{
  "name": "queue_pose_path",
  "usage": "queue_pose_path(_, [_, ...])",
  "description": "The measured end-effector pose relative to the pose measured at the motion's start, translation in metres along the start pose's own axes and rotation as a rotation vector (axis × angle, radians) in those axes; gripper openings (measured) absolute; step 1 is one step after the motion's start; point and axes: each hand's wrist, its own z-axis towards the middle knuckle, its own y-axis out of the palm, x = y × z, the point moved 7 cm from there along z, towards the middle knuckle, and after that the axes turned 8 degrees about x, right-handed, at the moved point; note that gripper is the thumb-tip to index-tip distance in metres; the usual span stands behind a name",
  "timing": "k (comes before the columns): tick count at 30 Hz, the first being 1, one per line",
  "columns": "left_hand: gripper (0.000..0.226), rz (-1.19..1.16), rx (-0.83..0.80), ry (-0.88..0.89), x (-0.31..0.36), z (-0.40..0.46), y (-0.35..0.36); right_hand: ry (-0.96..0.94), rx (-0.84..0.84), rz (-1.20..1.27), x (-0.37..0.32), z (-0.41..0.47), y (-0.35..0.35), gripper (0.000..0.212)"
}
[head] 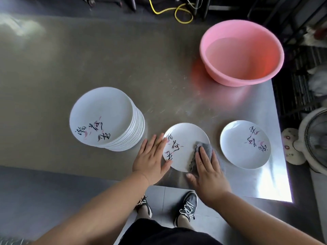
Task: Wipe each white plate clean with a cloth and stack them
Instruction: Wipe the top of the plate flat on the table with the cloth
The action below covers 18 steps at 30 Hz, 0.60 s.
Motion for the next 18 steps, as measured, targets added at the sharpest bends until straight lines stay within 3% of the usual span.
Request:
queue_pose_path(6, [0.084, 0.000, -0.023, -0.020, 0.000, 0.001, 0.003, -0.045, 0.094, -0.023, 0.009, 0.054, -0.029, 0.089])
queue_pose_path(12, [0.090, -0.090, 0.094, -0.080, 0.009, -0.013, -0.008, -0.015, 0.006, 0.122, -0.012, -0.018, 0.009, 0.105])
queue_pose_path(15, [0.061, -0.113, 0.237, 0.051, 0.014, -0.028, -0.012, -0.030, -0.001, 0.155, -0.003, -0.007, 0.001, 0.103])
queue_pose_path(18, [0.029, -0.172, 0.353, 0.108, 0.012, -0.033, -0.015, -0.067, 0.052, 0.146, 0.010, 0.035, -0.025, 0.082])
